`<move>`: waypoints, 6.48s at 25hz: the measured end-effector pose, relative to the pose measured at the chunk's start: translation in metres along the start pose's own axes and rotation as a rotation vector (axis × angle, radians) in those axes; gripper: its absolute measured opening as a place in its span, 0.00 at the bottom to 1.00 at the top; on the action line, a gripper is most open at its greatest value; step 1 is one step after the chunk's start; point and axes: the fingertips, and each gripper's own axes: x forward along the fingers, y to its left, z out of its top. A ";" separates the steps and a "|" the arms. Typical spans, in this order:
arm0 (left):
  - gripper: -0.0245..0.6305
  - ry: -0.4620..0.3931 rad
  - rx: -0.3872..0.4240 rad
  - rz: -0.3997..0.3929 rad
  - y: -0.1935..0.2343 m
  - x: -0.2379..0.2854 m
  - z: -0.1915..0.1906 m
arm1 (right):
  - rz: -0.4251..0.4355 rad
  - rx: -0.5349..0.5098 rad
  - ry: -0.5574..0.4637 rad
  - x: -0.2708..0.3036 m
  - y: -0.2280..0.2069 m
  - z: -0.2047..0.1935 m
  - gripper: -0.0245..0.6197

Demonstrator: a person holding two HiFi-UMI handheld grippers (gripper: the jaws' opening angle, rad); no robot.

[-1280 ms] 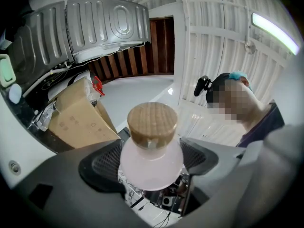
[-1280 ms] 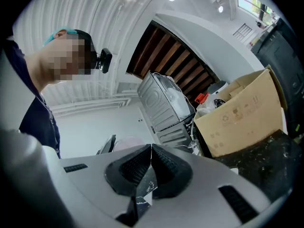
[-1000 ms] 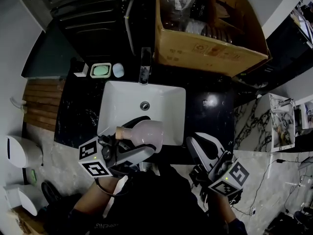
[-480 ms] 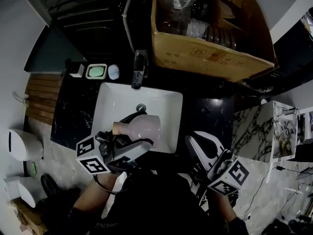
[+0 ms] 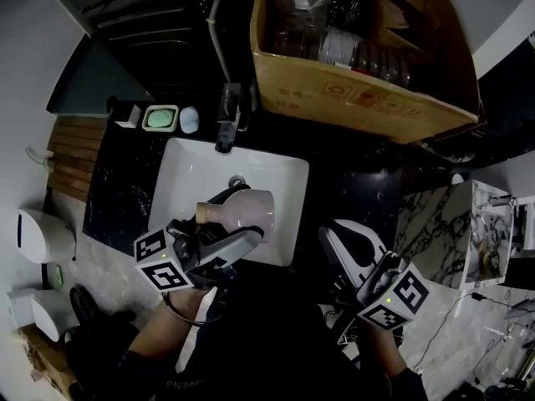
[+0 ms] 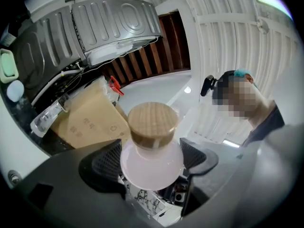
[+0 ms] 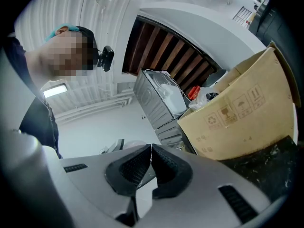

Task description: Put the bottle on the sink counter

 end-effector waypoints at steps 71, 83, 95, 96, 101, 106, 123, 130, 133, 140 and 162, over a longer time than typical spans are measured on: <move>0.62 0.545 0.475 0.551 0.292 0.108 -0.075 | -0.192 0.141 0.130 0.058 -0.163 -0.062 0.08; 0.62 0.605 0.551 0.585 0.304 0.107 -0.081 | -0.190 0.142 0.136 0.059 -0.166 -0.065 0.08; 0.62 0.639 0.612 0.597 0.307 0.111 -0.083 | -0.187 0.160 0.129 0.060 -0.168 -0.066 0.08; 0.62 0.642 0.619 0.596 0.307 0.111 -0.084 | -0.187 0.163 0.127 0.061 -0.168 -0.065 0.08; 0.62 0.648 0.636 0.599 0.309 0.113 -0.085 | -0.188 0.149 0.146 0.057 -0.168 -0.070 0.08; 0.62 0.650 0.639 0.602 0.311 0.114 -0.085 | -0.192 0.147 0.150 0.056 -0.170 -0.070 0.08; 0.62 0.657 0.670 0.621 0.314 0.115 -0.088 | -0.182 0.167 0.125 0.060 -0.169 -0.060 0.08; 0.62 0.655 0.698 0.623 0.315 0.117 -0.088 | -0.188 0.144 0.145 0.052 -0.172 -0.065 0.08; 0.62 0.656 0.720 0.622 0.315 0.118 -0.089 | -0.187 0.152 0.136 0.052 -0.171 -0.062 0.08; 0.62 0.660 0.738 0.622 0.315 0.118 -0.090 | -0.182 0.172 0.111 0.056 -0.167 -0.056 0.08; 0.63 0.667 0.732 0.607 0.315 0.117 -0.092 | -0.189 0.162 0.079 0.058 -0.153 -0.046 0.08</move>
